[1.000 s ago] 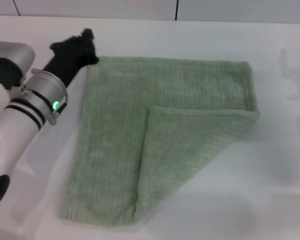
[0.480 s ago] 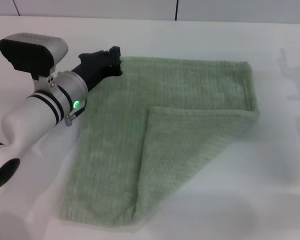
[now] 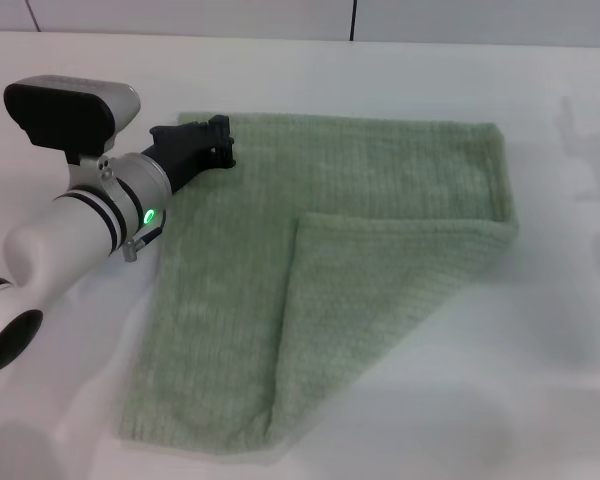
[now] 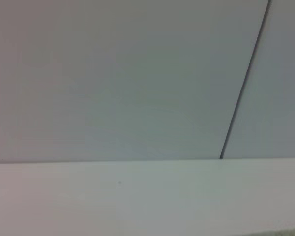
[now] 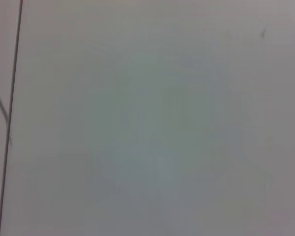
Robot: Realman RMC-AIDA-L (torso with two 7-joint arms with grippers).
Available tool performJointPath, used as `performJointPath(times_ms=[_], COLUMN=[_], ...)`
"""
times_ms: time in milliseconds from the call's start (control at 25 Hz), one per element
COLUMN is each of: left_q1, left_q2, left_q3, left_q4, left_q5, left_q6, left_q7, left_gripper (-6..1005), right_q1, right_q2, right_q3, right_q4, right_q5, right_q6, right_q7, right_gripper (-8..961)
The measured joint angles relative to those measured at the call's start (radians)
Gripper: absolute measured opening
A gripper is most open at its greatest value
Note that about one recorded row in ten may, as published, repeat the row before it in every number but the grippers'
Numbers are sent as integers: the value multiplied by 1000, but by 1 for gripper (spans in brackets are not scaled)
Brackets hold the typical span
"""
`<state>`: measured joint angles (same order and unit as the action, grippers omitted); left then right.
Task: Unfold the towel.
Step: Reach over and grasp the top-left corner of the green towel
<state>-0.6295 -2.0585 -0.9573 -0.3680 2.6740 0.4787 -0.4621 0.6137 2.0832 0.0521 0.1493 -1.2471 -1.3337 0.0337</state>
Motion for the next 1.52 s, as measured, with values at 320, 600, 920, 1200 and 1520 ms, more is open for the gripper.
performJointPath(times_ms=[320,600,920,1200,1520], left_q1=[9,11,6,4,-4], left_q2=[4,-5,-10,-9,-10], left_q3=[-11,-80,-78,-77,-75], left_q4=[-24,7,18,20,20], left_q5=[10,12,12,12,12], left_q6=[-29,-29,-26,-31,-67], left_q7=[1,58,68,81,99], left_gripper=[-2,-2,-2,-2,-2], right_q1=[1,1,3,3,4], right_q2=[0,0,0,0,0], right_q3=[0,-2,-8,-9,-9], right_q4=[-1,2,4,4,3], right_q5=[0,0,0,0,0], right_q6=[2,4,0,-1,-2], right_q7=[0,0,0,0,0], right_gripper=[715,715,716,716,716])
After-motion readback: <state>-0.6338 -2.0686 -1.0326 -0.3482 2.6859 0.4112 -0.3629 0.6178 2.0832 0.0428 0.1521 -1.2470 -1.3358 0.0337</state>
